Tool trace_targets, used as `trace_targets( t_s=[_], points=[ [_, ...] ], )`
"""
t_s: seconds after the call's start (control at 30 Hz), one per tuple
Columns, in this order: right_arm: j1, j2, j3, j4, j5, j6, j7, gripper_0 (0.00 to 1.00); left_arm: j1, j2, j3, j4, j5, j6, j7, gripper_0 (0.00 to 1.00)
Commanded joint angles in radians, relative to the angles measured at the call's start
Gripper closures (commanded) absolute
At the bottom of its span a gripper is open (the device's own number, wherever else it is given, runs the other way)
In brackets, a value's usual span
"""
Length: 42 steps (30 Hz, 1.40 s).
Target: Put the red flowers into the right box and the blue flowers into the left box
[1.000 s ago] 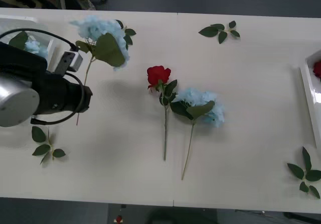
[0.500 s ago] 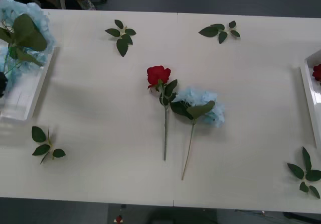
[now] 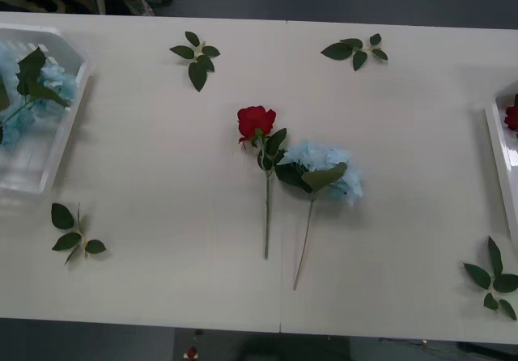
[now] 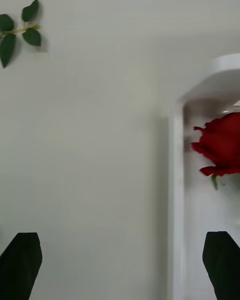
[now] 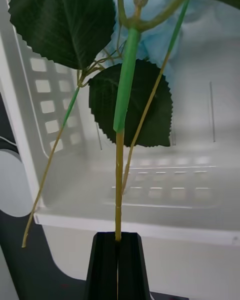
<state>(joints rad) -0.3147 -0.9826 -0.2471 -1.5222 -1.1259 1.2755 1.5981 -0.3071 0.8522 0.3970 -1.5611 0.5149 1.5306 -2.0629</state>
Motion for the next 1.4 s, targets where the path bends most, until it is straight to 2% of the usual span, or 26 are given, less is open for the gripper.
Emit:
trace_targets(
  t_s=[0.03,0.13,0.17,0.23,0.27,0.3,0.33,0.4,0.47,0.53,0.63,0.87,1.1,1.27,1.4],
  points=[
    [0.131,0.007,-0.038,-0.208,-0.026,-0.030,-0.124,0.06,-0.018,0.031,-0.013,0.012,-0.059,-0.020,-0.011,1.00],
    [0.218,0.039,-0.058,-0.343,-0.028,-0.042,-0.185,0.06,-0.018,0.031,-0.032,0.027,-0.056,-0.037,-0.011,0.97],
    [0.249,0.053,-0.066,-0.392,-0.025,-0.044,-0.210,0.06,-0.018,0.031,-0.040,0.029,-0.058,-0.038,-0.011,0.92],
    [0.263,0.061,-0.066,-0.415,-0.022,-0.044,-0.222,0.06,-0.018,0.031,-0.043,0.029,-0.058,-0.038,-0.011,0.90],
    [0.298,0.085,-0.066,-0.492,-0.006,-0.045,-0.261,0.06,-0.018,0.031,-0.050,0.029,-0.065,-0.038,-0.011,0.82],
    [0.319,0.097,-0.066,-0.541,0.015,-0.044,-0.276,0.05,-0.018,0.030,-0.050,0.029,-0.069,-0.038,-0.011,0.68],
    [0.339,0.111,-0.066,-0.584,0.035,-0.044,-0.294,0.05,-0.018,0.030,-0.050,0.032,-0.070,-0.038,-0.011,0.49],
    [0.367,0.134,-0.058,-0.645,0.055,-0.044,-0.319,0.06,-0.018,0.031,-0.050,0.036,-0.065,-0.038,-0.011,0.26],
    [0.388,0.153,-0.044,-0.697,0.078,-0.041,-0.340,0.06,-0.018,0.030,-0.050,0.036,-0.053,-0.038,-0.011,0.14],
    [0.407,0.171,-0.015,-0.754,0.110,-0.039,-0.346,0.06,-0.018,0.031,-0.050,0.036,-0.009,-0.033,-0.016,0.05],
    [0.424,0.191,0.022,-0.809,0.138,-0.039,-0.359,0.06,-0.018,0.030,-0.040,0.036,0.077,-0.026,-0.028,0.01],
    [0.433,0.219,0.109,-0.875,0.166,-0.025,-0.391,0.06,-0.030,0.030,-0.017,0.035,0.386,-0.026,-0.045,0.01],
    [0.391,0.237,0.279,-0.961,0.322,0.022,-0.504,0.06,-0.087,0.030,-0.040,0.033,0.574,-0.021,-0.029,0.01],
    [0.344,0.269,0.413,-0.983,0.479,0.062,-0.532,0.05,-0.145,0.014,-0.112,0.033,0.645,-0.035,0.125,0.01],
    [0.292,0.324,0.503,-0.966,0.584,0.107,-0.546,0.06,-0.182,-0.041,-0.138,0.032,0.665,-0.066,0.239,0.01]
  ],
)
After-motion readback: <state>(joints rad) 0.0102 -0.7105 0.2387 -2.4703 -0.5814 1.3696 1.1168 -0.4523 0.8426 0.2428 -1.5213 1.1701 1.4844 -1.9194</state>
